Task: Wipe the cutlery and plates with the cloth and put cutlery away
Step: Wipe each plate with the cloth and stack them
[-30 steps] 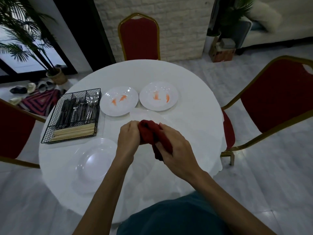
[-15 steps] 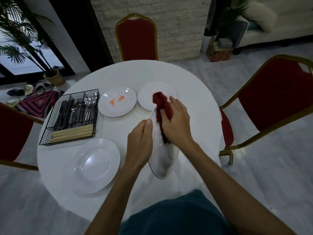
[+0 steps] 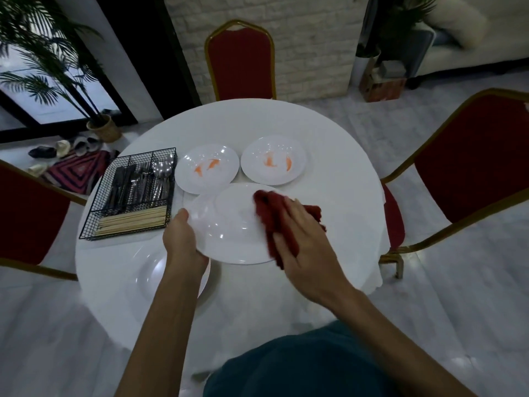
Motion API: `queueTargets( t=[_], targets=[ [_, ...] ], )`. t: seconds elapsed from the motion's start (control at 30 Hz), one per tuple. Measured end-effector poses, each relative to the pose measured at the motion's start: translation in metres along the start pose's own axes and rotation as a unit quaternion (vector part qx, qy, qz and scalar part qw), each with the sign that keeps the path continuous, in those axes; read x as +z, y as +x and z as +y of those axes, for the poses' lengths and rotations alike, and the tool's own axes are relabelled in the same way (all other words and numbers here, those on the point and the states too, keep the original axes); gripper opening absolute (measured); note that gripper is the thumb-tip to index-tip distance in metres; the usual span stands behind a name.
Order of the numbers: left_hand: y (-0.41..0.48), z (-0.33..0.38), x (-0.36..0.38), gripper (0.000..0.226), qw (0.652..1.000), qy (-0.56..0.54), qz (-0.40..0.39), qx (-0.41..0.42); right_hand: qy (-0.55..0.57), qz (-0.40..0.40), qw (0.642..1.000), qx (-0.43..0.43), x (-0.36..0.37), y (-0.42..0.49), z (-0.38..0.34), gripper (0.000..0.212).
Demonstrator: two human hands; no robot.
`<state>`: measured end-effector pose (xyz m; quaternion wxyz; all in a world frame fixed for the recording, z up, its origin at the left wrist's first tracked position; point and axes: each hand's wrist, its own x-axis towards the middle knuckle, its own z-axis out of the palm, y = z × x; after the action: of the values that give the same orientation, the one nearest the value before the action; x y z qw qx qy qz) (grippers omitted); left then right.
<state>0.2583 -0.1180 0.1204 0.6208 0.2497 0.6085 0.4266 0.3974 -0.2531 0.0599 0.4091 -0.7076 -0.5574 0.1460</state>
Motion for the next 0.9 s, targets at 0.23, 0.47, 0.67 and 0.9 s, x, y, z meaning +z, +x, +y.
queueTargets(
  t=[0.23,0.47,0.67,0.9],
  targets=[
    [-0.027,-0.027,0.024,0.027,0.988,0.102,-0.116,-0.004,-0.104,-0.055,0.990,-0.078,0.012,0.033,-0.036,0.051],
    [-0.010,-0.003,0.006,0.022,0.991,0.082,-0.083,0.060,0.095,-0.095,0.976,0.169,-0.010,0.052,0.005,0.032],
    [0.001,-0.003,0.009,0.025,0.993,0.076,-0.066,0.064,-0.014,-0.095,0.995,-0.013,0.020,0.021,-0.042,0.054],
    [0.008,0.001,0.001,0.019,0.996,0.061,-0.036,0.057,0.017,-0.080,0.997,-0.007,0.007,0.031,-0.017,0.050]
  ],
)
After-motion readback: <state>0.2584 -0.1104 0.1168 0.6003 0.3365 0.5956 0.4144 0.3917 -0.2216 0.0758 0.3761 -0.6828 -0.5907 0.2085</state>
